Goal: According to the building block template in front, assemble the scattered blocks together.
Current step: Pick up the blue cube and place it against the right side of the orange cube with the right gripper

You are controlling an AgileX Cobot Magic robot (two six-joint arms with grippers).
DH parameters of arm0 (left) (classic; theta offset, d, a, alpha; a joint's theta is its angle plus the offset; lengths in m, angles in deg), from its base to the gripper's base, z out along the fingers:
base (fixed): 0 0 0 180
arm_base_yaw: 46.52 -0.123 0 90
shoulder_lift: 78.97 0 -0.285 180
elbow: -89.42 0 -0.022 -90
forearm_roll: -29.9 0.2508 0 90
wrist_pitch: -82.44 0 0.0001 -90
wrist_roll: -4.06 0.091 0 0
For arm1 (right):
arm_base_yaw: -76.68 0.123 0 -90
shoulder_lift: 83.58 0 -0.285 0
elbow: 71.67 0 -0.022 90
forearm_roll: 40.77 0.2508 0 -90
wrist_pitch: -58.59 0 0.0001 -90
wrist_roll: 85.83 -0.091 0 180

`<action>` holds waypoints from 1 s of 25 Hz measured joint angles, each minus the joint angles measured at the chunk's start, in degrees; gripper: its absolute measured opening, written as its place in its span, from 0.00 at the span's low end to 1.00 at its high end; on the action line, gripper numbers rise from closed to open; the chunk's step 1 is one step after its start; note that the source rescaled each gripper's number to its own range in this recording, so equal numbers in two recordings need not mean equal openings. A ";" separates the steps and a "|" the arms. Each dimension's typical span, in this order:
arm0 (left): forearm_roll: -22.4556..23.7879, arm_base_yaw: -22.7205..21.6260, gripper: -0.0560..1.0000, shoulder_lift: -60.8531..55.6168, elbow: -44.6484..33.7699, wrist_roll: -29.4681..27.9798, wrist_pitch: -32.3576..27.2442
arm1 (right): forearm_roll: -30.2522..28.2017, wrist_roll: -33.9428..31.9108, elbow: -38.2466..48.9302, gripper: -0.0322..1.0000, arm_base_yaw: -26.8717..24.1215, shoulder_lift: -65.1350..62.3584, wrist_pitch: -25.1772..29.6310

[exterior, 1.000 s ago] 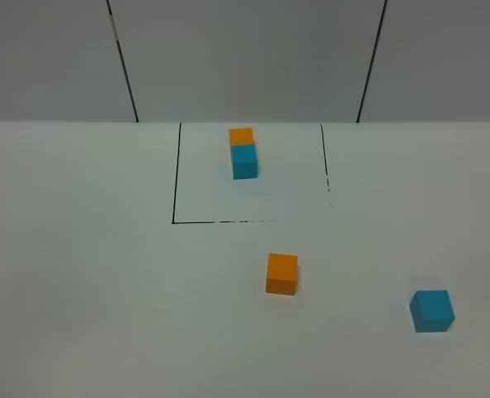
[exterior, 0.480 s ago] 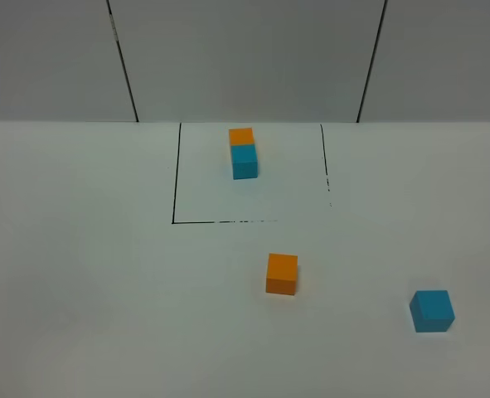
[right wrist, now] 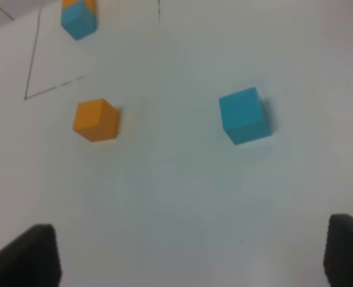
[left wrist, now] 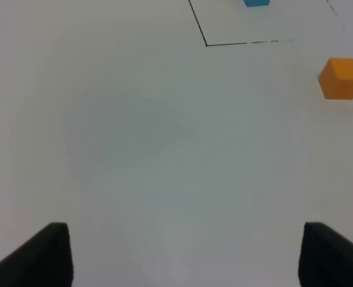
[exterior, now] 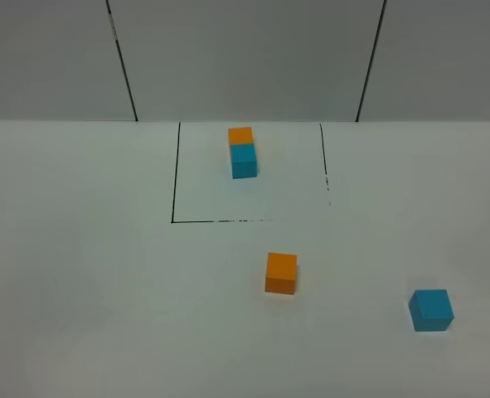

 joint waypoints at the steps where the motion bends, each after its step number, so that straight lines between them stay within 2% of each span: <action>1: 0.00 0.00 0.74 0.00 0.00 0.00 0.00 | 0.50 0.65 0.00 0.79 0.00 3.38 -1.54; 6: 0.04 0.00 0.74 0.00 0.00 0.00 0.00 | 6.09 9.67 -1.82 0.85 0.00 26.83 -9.55; 10: 0.04 0.00 0.74 0.00 0.00 0.00 0.00 | 7.34 15.76 -8.61 0.86 0.00 46.85 -10.42; 13: 0.04 0.00 0.74 0.00 0.00 0.00 0.00 | 6.34 18.65 -16.58 0.86 0.35 61.79 -8.28; 19: 0.04 0.00 0.74 0.00 0.00 0.00 0.00 | 0.93 17.30 -27.08 0.86 5.77 80.06 -6.06; 25: 0.04 0.00 0.74 0.00 0.00 0.00 0.00 | -2.72 14.90 -28.14 0.86 8.35 83.87 -12.24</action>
